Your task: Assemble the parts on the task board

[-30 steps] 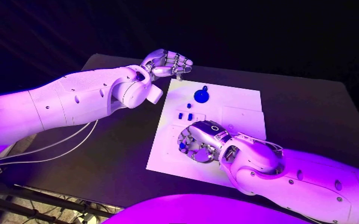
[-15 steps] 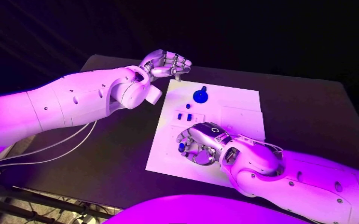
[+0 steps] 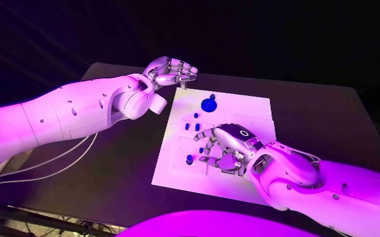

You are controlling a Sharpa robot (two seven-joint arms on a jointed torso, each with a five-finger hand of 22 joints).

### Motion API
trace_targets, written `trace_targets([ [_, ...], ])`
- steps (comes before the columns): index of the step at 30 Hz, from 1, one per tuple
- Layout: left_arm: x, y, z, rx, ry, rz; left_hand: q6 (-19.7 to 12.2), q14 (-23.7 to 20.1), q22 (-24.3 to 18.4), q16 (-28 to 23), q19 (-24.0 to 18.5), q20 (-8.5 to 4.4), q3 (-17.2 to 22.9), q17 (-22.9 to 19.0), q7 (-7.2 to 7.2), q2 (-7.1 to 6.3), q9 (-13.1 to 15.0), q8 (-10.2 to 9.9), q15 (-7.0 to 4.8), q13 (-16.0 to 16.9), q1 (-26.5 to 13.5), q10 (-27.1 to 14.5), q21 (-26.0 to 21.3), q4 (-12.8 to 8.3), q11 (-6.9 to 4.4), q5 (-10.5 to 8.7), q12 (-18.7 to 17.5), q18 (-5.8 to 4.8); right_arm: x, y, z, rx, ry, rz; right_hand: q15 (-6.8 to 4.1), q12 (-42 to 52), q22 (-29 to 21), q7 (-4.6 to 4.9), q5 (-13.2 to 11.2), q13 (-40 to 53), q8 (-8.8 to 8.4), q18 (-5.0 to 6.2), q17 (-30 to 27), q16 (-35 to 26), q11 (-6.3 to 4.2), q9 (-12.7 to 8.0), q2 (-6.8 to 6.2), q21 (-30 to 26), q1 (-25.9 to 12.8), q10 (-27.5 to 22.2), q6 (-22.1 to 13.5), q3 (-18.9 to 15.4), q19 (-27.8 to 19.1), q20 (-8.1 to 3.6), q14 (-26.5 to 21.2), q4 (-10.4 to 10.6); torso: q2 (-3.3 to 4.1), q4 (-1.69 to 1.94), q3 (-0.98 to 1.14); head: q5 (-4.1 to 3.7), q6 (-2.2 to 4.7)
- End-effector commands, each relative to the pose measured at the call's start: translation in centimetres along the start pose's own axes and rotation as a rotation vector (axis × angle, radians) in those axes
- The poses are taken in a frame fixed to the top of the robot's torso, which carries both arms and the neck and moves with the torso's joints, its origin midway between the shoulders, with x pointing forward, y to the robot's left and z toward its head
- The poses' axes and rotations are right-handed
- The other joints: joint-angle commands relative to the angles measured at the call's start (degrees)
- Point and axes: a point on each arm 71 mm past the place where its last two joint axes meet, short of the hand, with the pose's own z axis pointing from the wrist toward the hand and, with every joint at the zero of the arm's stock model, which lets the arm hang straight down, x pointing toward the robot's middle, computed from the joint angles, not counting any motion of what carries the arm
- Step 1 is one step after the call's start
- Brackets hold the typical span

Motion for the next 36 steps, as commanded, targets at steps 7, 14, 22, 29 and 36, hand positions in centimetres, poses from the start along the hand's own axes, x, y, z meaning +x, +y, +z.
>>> trace_targets([
  [7, -0.1, 0.1, -0.2, 0.013, 0.015, -0.014, -0.5, 0.0, -0.2, 0.3, 0.3, 0.02, -0.7, 0.1, 0.59, 0.34, 0.1, 0.3, 0.32, -0.1, -0.4, -0.6, -0.3, 0.2, 0.10, -0.05, 0.4, 0.84, -5.0, -4.9, -4.1, 0.234, -0.002, 0.306, -0.11, 30.9, 13.0, -0.23, 1.3, 31.1, 8.03, -1.47, 2.8, 2.3, 0.08, 2.4, 1.40, 3.4, 2.8, -2.6, 4.5, -12.7, 3.6, -0.09, 2.1, 4.8, -0.50, -0.42, -0.21, -5.99, 1.44],
  [14, -0.4, 0.0, -0.8, 0.043, 0.012, -0.028, -1.3, -1.9, -2.1, 0.7, -0.4, 0.73, -4.2, 0.2, 0.47, -1.11, 0.5, 0.7, 0.79, 0.0, -3.0, -2.0, -3.3, 2.8, 0.14, -0.16, 1.9, 0.76, -6.4, -8.8, -8.1, 0.420, 0.052, 0.328, -0.35, 73.8, 13.8, -0.54, 6.7, 71.6, 20.32, -2.06, 12.7, 7.5, -0.04, 10.4, 5.26, 6.8, -2.5, 7.7, 1.1, -16.8, 4.5, -0.20, 3.9, 5.7, -0.87, -0.79, -0.28, -10.77, 1.57],
  [22, -0.2, 0.1, -1.1, 0.050, 0.010, -0.042, -1.4, -2.4, -2.6, 0.9, -0.3, 0.85, -5.2, 0.1, 0.43, -1.12, 0.7, 1.0, 0.85, 0.1, -3.1, -2.3, -4.1, 3.6, 0.15, -0.23, 2.5, 0.78, -6.4, -10.9, -11.8, 0.584, 0.061, 0.302, -0.51, 75.7, 14.3, -0.94, 5.9, 73.5, 23.14, -2.50, 15.2, 8.7, -0.35, 11.9, 6.47, 9.1, -4.0, 8.8, 0.9, -18.8, 5.1, -0.27, 4.3, 5.8, -0.99, -0.78, -0.21, -13.89, 0.81],
  [29, 0.0, 0.1, -1.3, 0.053, 0.013, -0.045, -1.6, -2.6, -2.9, 1.1, -0.2, 0.90, -5.8, 0.1, 0.42, -1.18, 0.8, 1.0, 0.89, 0.1, -3.2, -2.5, -4.5, 4.0, 0.16, -0.27, 2.8, 0.78, -5.0, -10.9, -12.5, 0.634, 0.071, 0.241, -0.77, 75.7, 14.6, -1.28, 5.8, 73.6, 24.00, -2.71, 16.1, 9.1, -0.65, 12.2, 6.67, 10.2, -5.4, 8.8, 1.2, -20.4, 5.4, -0.48, 4.5, 5.9, -1.11, -1.03, -0.15, -13.98, 0.14],
  [36, 0.1, 0.2, -1.4, 0.054, 0.015, -0.048, -1.6, -2.6, -3.0, 1.2, -0.2, 0.92, -6.0, 0.1, 0.42, -1.19, 0.8, 1.1, 0.89, 0.2, -3.2, -2.6, -4.7, 4.1, 0.16, -0.27, 2.9, 0.78, -3.6, -10.8, -12.1, 0.649, 0.083, 0.187, -0.86, 75.8, 14.8, -1.39, 6.2, 73.7, 24.22, -2.84, 16.6, 9.3, -0.76, 12.3, 7.02, 10.8, -6.7, 8.9, 1.1, -22.3, 5.6, -0.59, 4.5, 6.0, -1.01, -0.88, -0.25, -13.94, -0.28],
])
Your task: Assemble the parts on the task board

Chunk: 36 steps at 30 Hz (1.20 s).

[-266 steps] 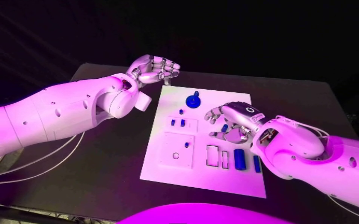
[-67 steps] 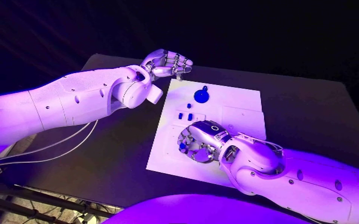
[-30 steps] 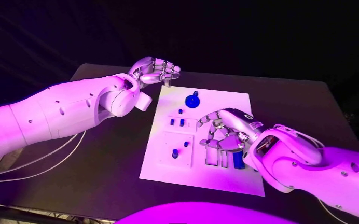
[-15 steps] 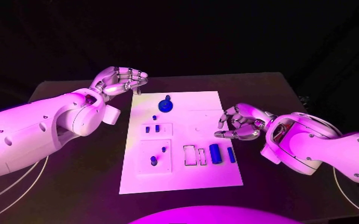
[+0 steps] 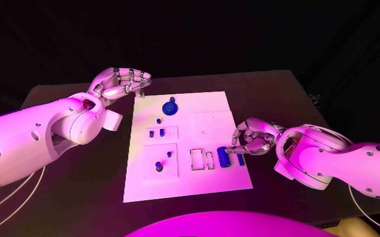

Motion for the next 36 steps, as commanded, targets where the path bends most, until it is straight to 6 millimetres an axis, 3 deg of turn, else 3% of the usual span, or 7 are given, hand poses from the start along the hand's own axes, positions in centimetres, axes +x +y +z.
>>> trace_targets([
  [1, 0.2, -0.2, 0.0, 0.022, 0.009, -0.016, -0.5, -0.4, 0.0, 0.2, 0.1, 0.29, -0.3, -0.1, 0.72, 0.03, 0.1, 0.2, -0.13, 0.1, -0.6, -0.3, -0.3, -0.1, 0.06, -0.27, 0.2, 0.78, 0.5, -0.3, 0.2, 0.029, -0.024, -0.074, -0.46, 0.3, 14.8, -0.33, 0.2, 8.4, 0.26, -1.02, 8.0, 0.3, -0.51, 0.1, -0.08, 0.4, -0.8, 1.1, 0.0, -0.7, 5.8, -0.49, 4.5, 0.0, 0.06, 0.03, -0.10, 0.05, -0.32],
  [9, 0.2, -0.2, 0.0, 0.020, 0.011, -0.017, -0.5, -0.4, -0.2, 0.3, 0.1, 0.30, -0.5, -0.1, 0.72, 0.04, 0.1, 0.3, -0.12, 0.1, -0.6, -0.3, -0.4, 0.1, 0.07, -0.26, 0.3, 0.79, 2.1, 0.0, 0.8, 0.033, 0.007, -0.096, -0.50, 0.2, 14.8, -0.40, 0.0, 8.3, 0.41, -1.04, 8.1, 0.3, -0.57, 0.0, 0.54, 0.5, -1.9, 1.0, 0.1, -2.6, 5.8, -0.52, 4.5, 0.0, 0.04, -0.04, -0.01, 0.52, -0.55],
  [20, 0.3, -0.1, -0.1, 0.014, 0.016, -0.019, -0.5, -0.5, -0.2, 0.3, 0.1, 0.31, -0.6, -0.1, 0.72, 0.07, 0.1, 0.3, -0.12, 0.1, -0.5, -0.4, -0.5, 0.1, 0.07, -0.23, 0.4, 0.79, 3.6, 0.2, 1.5, 0.053, 0.075, -0.134, -0.67, -0.4, 14.7, -0.71, -2.2, 8.0, 1.11, -1.00, 8.3, 0.4, -0.81, 0.1, 1.67, 0.3, -4.3, 0.8, 0.8, -6.8, 5.7, -0.64, 4.5, 0.1, 0.03, -0.02, -0.08, 0.79, -0.83],
  [27, 0.3, -0.1, -0.1, 0.012, 0.019, -0.020, -0.5, -0.5, -0.2, 0.3, 0.2, 0.31, -0.6, -0.1, 0.72, 0.10, 0.1, 0.3, -0.12, 0.1, -0.5, -0.4, -0.5, 0.2, 0.07, -0.22, 0.4, 0.79, 4.3, 0.5, 1.8, 0.050, 0.090, -0.138, -0.71, -0.4, 14.8, -0.78, -2.5, 8.1, 1.24, -1.02, 8.3, 0.4, -0.87, 0.1, 1.89, 0.4, -4.5, 0.8, 1.0, -7.1, 5.8, -0.66, 4.5, 0.1, 0.03, 0.07, -0.11, 0.92, -0.76],
  [30, 0.3, -0.1, -0.1, 0.012, 0.020, -0.021, -0.6, -0.5, -0.3, 0.4, 0.2, 0.33, -0.8, -0.1, 0.74, 0.14, 0.2, 0.4, -0.10, 0.1, -0.5, -0.6, -0.6, 0.3, 0.09, -0.22, 0.5, 0.78, 4.4, 0.4, 1.9, 0.060, 0.091, -0.139, -0.91, -0.4, 14.8, -1.06, -1.8, 8.2, 1.61, -1.05, 8.5, 0.4, -1.11, 0.1, 3.43, 0.6, -3.6, 0.9, 1.7, -7.0, 5.8, -0.81, 4.6, 0.0, 0.01, 0.08, -0.12, 1.05, -0.73],
  [36, 0.3, -0.1, -0.1, 0.011, 0.021, -0.021, -0.6, -0.6, -0.4, 0.4, 0.3, 0.34, -1.0, -0.1, 0.75, 0.17, 0.2, 0.4, -0.07, 0.1, -0.5, -0.6, -0.7, 0.5, 0.10, -0.21, 0.6, 0.78, 4.4, 0.1, 2.0, 0.078, 0.092, -0.140, -1.15, -0.4, 14.9, -1.34, 0.8, 8.3, 1.75, -1.10, 8.8, 0.5, -1.38, 0.0, 4.66, 0.8, -2.2, 1.1, 2.3, -7.4, 5.9, -1.04, 4.6, -0.1, -0.05, -0.03, -0.16, 1.32, -0.65],
])
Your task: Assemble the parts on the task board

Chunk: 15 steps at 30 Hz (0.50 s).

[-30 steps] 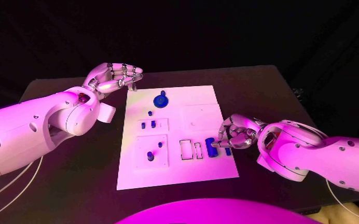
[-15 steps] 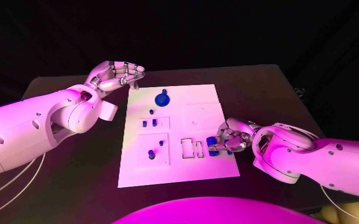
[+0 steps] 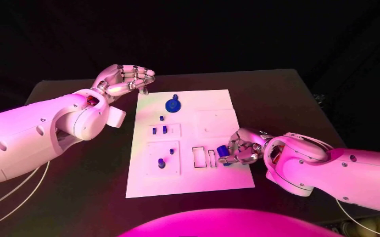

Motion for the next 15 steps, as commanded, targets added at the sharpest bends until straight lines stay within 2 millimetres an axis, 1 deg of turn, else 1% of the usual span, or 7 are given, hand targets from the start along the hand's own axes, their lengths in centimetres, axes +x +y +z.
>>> trace_targets([
  [1, 0.24, -0.13, 0.03, 0.010, 0.017, -0.014, -0.6, -0.4, -0.1, 0.4, 0.3, 0.35, -0.5, -0.1, 0.75, 0.17, 0.1, 0.4, 0.14, 0.1, -0.5, -0.4, -0.5, 0.0, -0.11, -0.21, 0.2, 0.78, 0.39, -0.46, 0.07, 0.031, 0.025, -0.023, -0.59, -0.1, 14.9, -0.07, 1.5, 8.4, 0.33, -1.13, 8.9, 0.3, -0.63, -0.2, 1.33, 0.4, 1.5, 1.1, 0.6, -0.3, 5.8, -0.42, 4.8, 0.0, -0.03, -0.08, 0.00, 0.22, 0.04],
  [2, 0.25, -0.13, 0.03, 0.009, 0.018, -0.014, -0.6, -0.4, -0.1, 0.4, 0.3, 0.35, -0.5, -0.1, 0.75, 0.17, 0.1, 0.4, 0.14, 0.1, -0.5, -0.4, -0.5, 0.0, -0.11, -0.21, 0.2, 0.78, 0.36, -0.47, 0.08, 0.032, 0.021, -0.021, -0.62, -0.1, 14.9, -0.10, 1.8, 8.4, 0.33, -1.13, 8.9, 0.3, -0.66, -0.2, 1.56, 0.4, 1.8, 1.2, 0.7, -0.2, 5.8, -0.44, 4.8, 0.0, -0.03, -0.07, 0.02, 0.23, 0.05],
  [4, 0.26, -0.13, 0.03, 0.009, 0.018, -0.014, -0.6, -0.4, -0.1, 0.4, 0.3, 0.35, -0.5, -0.1, 0.75, 0.17, 0.1, 0.4, 0.14, 0.1, -0.5, -0.4, -0.5, 0.0, -0.11, -0.21, 0.2, 0.78, 0.29, -0.45, 0.09, 0.031, 0.010, -0.014, -0.77, 0.1, 15.0, -0.28, 3.1, 8.6, 0.23, -1.18, 9.1, 0.4, -0.84, -0.5, 2.84, 0.6, 4.0, 1.4, 1.0, 0.6, 5.9, -0.57, 4.9, -0.1, -0.03, -0.06, 0.07, 0.25, 0.02],
  [6, 0.25, -0.12, 0.03, 0.008, 0.018, -0.014, -0.6, -0.4, -0.1, 0.4, 0.3, 0.35, -0.5, -0.1, 0.75, 0.20, 0.1, 0.4, 0.14, 0.1, -0.5, -0.5, -0.5, 0.1, -0.10, -0.20, 0.2, 0.78, 0.18, -0.38, 0.07, 0.025, -0.007, -0.003, -0.92, 0.4, 15.1, -0.49, 3.6, 8.9, 0.09, -1.24, 9.3, 0.4, -1.03, -0.7, 3.63, 0.9, 5.8, 1.6, 1.5, 1.5, 6.0, -0.71, 4.9, -0.1, -0.05, -0.08, 0.06, 0.27, 0.03],
  [8, 0.22, -0.11, 0.02, 0.006, 0.017, -0.014, -0.6, -0.4, -0.2, 0.4, 0.3, 0.35, -0.5, -0.1, 0.75, 0.24, 0.1, 0.4, 0.14, 0.1, -0.5, -0.5, -0.5, 0.1, -0.10, -0.18, 0.3, 0.78, 0.08, -0.29, -0.01, 0.020, -0.022, 0.011, -1.10, 0.6, 15.1, -0.73, 5.4, 9.2, 0.00, -1.26, 9.5, 0.5, -1.24, -1.0, 3.83, 1.0, 6.9, 1.8, 2.0, 2.2, 6.0, -0.86, 5.0, -0.1, -0.05, -0.10, 0.06, 0.29, 0.04],
  [10, 0.20, -0.10, 0.01, 0.005, 0.017, -0.014, -0.6, -0.4, -0.2, 0.4, 0.3, 0.35, -0.5, -0.1, 0.75, 0.24, 0.1, 0.4, 0.14, 0.1, -0.5, -0.5, -0.5, 0.1, -0.10, -0.18, 0.3, 0.78, 0.00, -0.18, -0.14, 0.013, -0.035, 0.028, -1.22, 0.8, 15.1, -0.88, 6.4, 9.4, -0.06, -1.26, 9.6, 0.6, -1.38, -1.2, 3.90, 1.0, 7.5, 2.0, 2.3, 2.6, 6.0, -0.97, 5.0, -0.1, -0.03, -0.09, 0.06, 0.27, 0.11],
  [15, 0.20, -0.07, 0.04, 0.003, 0.020, -0.015, -0.6, -0.4, -0.2, 0.5, 0.3, 0.36, -0.6, -0.1, 0.75, 0.28, 0.1, 0.4, 0.14, 0.1, -0.5, -0.5, -0.6, 0.1, -0.10, -0.18, 0.3, 0.78, -0.52, 0.45, -0.70, -0.007, -0.061, 0.083, -1.36, 1.0, 15.1, -1.06, 7.5, 9.6, -0.11, -1.26, 9.7, 0.6, -1.55, -1.3, 4.02, 1.0, 8.0, 2.2, 2.7, 3.3, 6.0, -1.10, 5.0, 0.0, -0.06, -0.07, 0.04, 0.16, 0.19],
])
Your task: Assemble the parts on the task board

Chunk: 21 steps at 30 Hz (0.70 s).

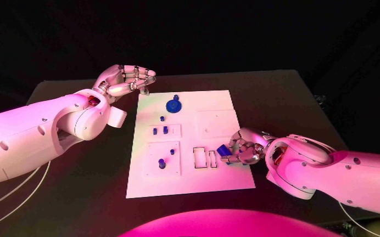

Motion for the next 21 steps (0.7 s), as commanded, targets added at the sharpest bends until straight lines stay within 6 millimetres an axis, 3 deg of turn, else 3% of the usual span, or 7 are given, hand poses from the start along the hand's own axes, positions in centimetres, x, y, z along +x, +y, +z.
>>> trace_targets([
  [1, 0.2, -0.1, 0.1, 0.006, 0.022, -0.015, -0.2, -0.4, 0.0, 0.2, 0.1, 0.15, -0.4, -0.1, 0.76, 0.28, 0.1, 0.2, 0.14, 0.1, -0.5, -0.3, -0.3, 0.0, 0.10, -0.17, 0.3, 0.77, -0.5, 0.5, -0.3, -0.008, -0.035, 0.064, -0.48, 0.2, 15.1, -1.09, 0.7, 9.5, 0.21, -0.36, 9.6, 0.4, -0.53, 0.1, 1.93, 0.2, 2.7, 2.1, 1.6, 0.7, 6.0, -0.32, 4.9, -0.1, -0.01, 0.01, -0.02, -0.28, 0.08],
  [9, 0.4, -0.1, 0.1, 0.009, 0.041, -0.020, -0.3, -0.6, -0.2, 0.4, 0.2, 0.14, -0.6, -0.1, 0.71, 0.27, 0.1, 0.3, 0.14, 0.1, 0.1, -0.7, -0.5, -0.1, 0.10, -0.13, 0.4, 0.79, -0.9, 2.1, -0.5, -0.033, -0.017, 0.131, -0.57, 0.0, 15.1, -1.09, -0.6, 9.4, -0.09, -0.36, 9.5, 0.3, -0.56, -0.2, 1.40, 0.2, 3.7, 2.0, 1.8, 2.0, 6.0, -0.45, 4.8, 0.0, 0.08, 0.06, -0.01, 0.08, 0.12],
  [15, 0.4, -0.1, 0.1, 0.009, 0.045, -0.021, -0.3, -0.6, -0.2, 0.4, 0.3, 0.14, -0.6, -0.1, 0.71, 0.30, 0.2, 0.3, 0.14, 0.1, 0.2, -0.7, -0.5, -0.1, 0.10, -0.11, 0.4, 0.79, -0.1, 3.4, 0.0, -0.044, 0.045, 0.138, -0.53, -0.1, 15.1, -1.01, -1.0, 9.4, -0.18, -0.36, 9.5, 0.3, -0.52, -0.3, 1.43, 0.2, 3.3, 2.1, 1.8, 2.2, 6.0, -0.45, 4.8, 0.0, 0.07, -0.04, -0.05, 0.35, -0.14],
  [21, 0.5, -0.1, 0.2, 0.009, 0.049, -0.020, -0.3, -0.6, -0.3, 0.4, 0.3, 0.14, -0.7, -0.2, 0.71, 0.33, 0.2, 0.3, 0.14, 0.1, 0.3, -0.8, -0.6, -0.1, 0.11, -0.10, 0.5, 0.79, 1.0, 4.6, 0.6, -0.048, 0.102, 0.144, -0.45, -0.1, 15.1, -0.91, -1.7, 9.4, -0.25, -0.36, 9.5, 0.3, -0.42, -0.4, 1.27, 0.2, 2.2, 2.1, 2.0, 2.3, 6.0, -0.40, 4.8, 0.1, 0.11, 0.14, 0.00, 0.57, -0.30],
])
